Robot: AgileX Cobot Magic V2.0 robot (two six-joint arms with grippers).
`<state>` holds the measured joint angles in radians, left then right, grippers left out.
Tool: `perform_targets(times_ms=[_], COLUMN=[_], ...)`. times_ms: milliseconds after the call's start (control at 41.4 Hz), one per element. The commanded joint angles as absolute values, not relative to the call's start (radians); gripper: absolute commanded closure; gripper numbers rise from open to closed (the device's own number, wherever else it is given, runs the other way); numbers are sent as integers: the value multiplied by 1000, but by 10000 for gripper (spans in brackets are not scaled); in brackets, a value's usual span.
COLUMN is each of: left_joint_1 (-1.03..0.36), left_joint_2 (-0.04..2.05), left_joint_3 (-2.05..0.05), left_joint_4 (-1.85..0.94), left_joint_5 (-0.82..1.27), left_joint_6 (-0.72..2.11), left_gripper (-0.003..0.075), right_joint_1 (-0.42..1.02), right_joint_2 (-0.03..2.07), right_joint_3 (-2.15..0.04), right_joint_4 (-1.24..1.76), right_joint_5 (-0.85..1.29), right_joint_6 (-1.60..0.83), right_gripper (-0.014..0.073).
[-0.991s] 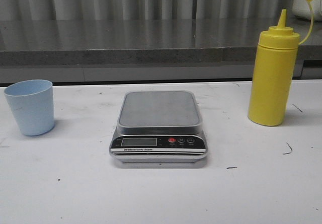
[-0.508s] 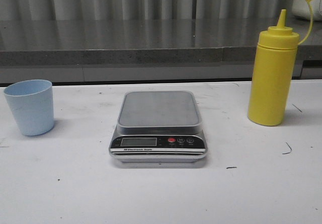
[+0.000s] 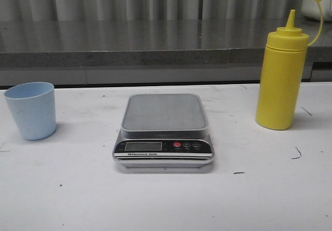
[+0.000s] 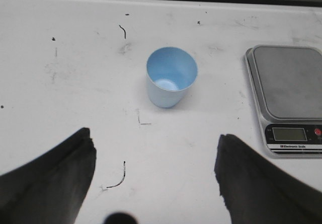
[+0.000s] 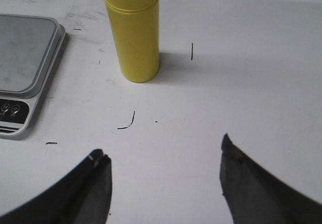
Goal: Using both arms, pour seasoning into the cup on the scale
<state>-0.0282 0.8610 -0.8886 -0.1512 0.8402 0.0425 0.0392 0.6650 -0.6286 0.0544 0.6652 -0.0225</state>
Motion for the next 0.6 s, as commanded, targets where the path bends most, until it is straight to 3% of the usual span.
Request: perform_targets(times_ms=[0,580], left_joint_1=[-58,-69], left_joint_2=[956,1548], left_joint_3=[-962,-1290], left_joint_4=[-153,-97], left_joint_5=[784,844], left_joint_6=[37,37], left_gripper=[226,226], right_joint_1=[34,34], right_joint_2=[669,669], right_joint_3=[-663,-663], right_joint_4=[46,46], right_joint_5=[594,594], right_joint_6=[-32,-32], right_gripper=[106,106])
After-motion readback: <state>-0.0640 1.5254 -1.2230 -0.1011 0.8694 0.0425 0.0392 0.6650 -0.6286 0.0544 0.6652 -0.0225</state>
